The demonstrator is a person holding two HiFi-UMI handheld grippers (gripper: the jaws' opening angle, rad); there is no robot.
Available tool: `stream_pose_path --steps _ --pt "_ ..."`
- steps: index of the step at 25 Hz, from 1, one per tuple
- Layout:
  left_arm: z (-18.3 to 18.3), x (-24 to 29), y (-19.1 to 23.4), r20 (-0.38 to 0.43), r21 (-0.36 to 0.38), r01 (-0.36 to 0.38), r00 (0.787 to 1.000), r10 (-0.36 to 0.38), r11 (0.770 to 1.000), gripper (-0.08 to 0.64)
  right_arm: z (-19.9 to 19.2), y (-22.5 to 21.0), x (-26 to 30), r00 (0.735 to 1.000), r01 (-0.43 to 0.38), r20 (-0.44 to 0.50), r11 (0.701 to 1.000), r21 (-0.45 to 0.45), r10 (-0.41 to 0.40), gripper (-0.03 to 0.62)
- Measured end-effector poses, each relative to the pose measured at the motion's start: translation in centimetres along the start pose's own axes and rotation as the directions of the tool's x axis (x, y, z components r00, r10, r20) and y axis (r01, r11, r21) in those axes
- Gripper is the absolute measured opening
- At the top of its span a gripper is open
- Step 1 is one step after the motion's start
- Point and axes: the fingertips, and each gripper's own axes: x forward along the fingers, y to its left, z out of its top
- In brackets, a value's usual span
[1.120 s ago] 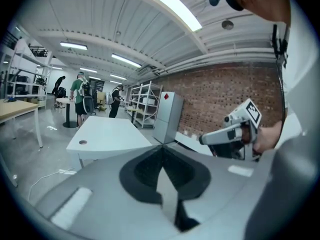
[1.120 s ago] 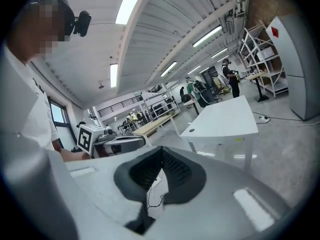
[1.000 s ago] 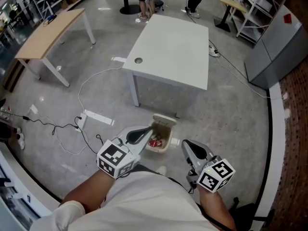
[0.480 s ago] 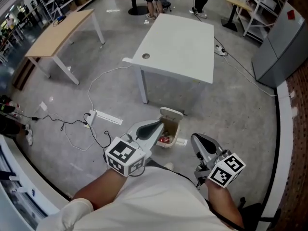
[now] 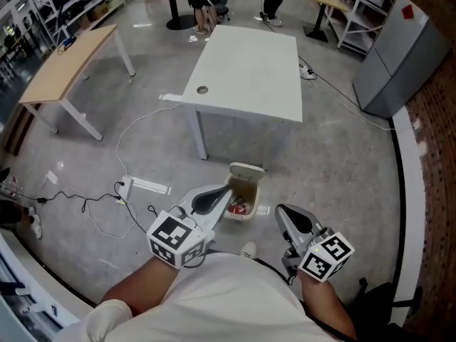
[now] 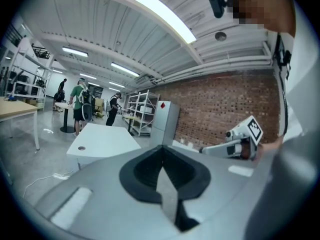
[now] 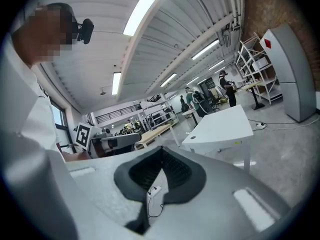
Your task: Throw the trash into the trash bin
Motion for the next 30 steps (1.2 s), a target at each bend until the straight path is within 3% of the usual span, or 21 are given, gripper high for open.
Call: stream_pose_path --steps 8,13,18,30 --pt "-1.0 -3.9 2.2 -0.043 0.062 0.095 0.995 -0.093 0.993 0.005 -1.1 3.2 2.1 0.992 0.116 0.042 0.993 0.017 -0.116 0.002" --pt "-2.3 -5.6 3.2 -0.062 0.060 0.150 0.987 -0.147 0.987 0.005 -2.5 4.6 1.8 0.978 0.201 0.046 0.979 0.019 -0.202 0.002" --pt "-2.0 -6.4 3.4 -0.047 0.054 0.138 0.990 -0.136 0.989 0.005 -3.0 5.0 0.4 0.972 0.233 0.021 0.972 0.012 -0.234 0.002" --pt "-1.8 -6.7 3.4 -0.021 0.025 0.031 0.999 -0.030 0.999 0.005 -2.3 4.1 -0.2 0.986 0.167 -0.011 0.986 -0.015 -0.167 0.002"
